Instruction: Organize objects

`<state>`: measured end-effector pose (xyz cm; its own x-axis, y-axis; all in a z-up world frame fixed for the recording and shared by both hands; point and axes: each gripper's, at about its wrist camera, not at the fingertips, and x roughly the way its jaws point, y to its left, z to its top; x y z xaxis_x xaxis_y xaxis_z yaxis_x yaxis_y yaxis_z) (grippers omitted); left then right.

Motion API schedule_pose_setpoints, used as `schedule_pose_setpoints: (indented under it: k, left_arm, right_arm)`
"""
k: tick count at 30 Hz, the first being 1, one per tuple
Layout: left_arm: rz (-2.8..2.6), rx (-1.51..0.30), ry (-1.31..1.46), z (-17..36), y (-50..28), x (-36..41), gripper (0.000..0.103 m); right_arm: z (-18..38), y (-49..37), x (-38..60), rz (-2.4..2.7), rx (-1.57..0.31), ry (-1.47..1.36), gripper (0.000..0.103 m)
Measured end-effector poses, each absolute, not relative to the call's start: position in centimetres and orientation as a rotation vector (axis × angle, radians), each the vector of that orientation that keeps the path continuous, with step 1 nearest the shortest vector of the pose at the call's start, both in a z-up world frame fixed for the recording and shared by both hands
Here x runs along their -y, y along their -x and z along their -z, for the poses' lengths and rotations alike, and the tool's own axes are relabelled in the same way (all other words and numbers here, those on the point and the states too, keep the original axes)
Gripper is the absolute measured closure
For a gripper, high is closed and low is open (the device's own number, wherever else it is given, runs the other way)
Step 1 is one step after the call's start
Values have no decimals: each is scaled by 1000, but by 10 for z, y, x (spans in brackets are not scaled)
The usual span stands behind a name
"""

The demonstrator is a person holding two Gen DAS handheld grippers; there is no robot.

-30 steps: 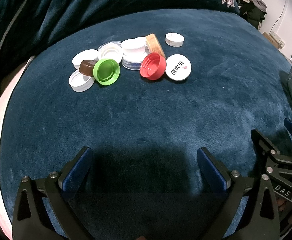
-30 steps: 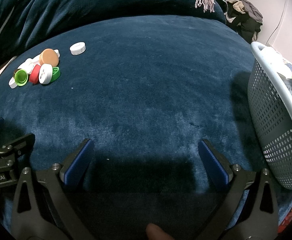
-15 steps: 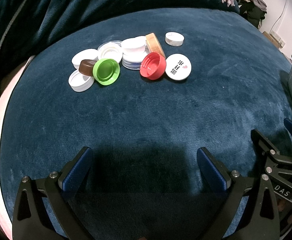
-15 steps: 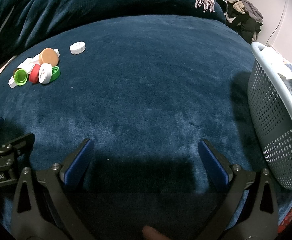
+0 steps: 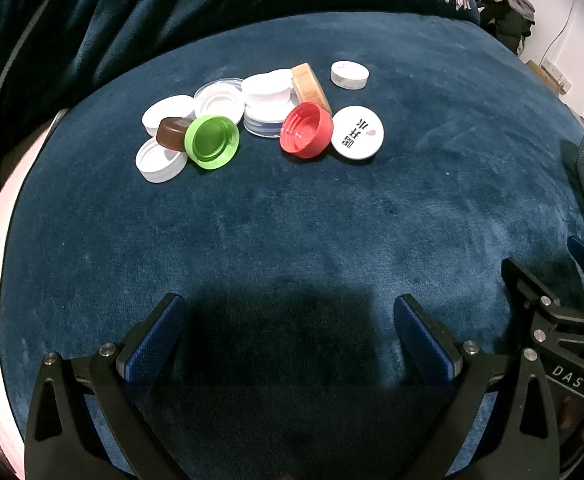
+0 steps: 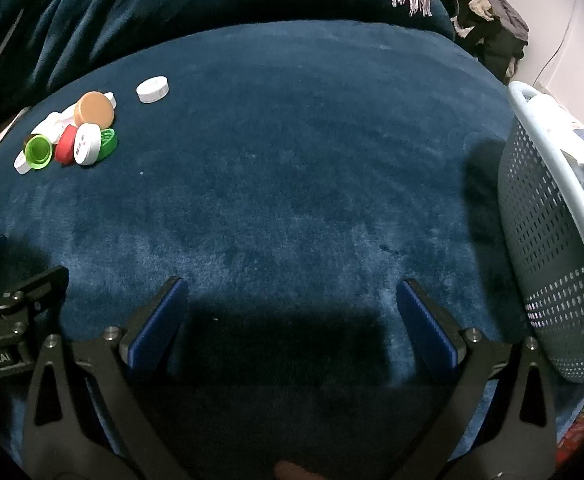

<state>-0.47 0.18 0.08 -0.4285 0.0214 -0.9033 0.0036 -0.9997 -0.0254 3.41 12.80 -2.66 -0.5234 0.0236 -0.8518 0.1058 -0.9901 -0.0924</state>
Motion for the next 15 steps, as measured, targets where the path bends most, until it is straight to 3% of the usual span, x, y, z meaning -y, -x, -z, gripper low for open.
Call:
schedule_pose_setpoints:
  k: [11,15]
  left_arm:
    - [-2557,57,1745,-2,12,1,0]
    - [-2498,99,1769,-7,17,12,1]
  right_arm:
    - [18,-5,-133,2555,-223,-1716,0]
    - [4,0,-131,2516,-193,-1634,0]
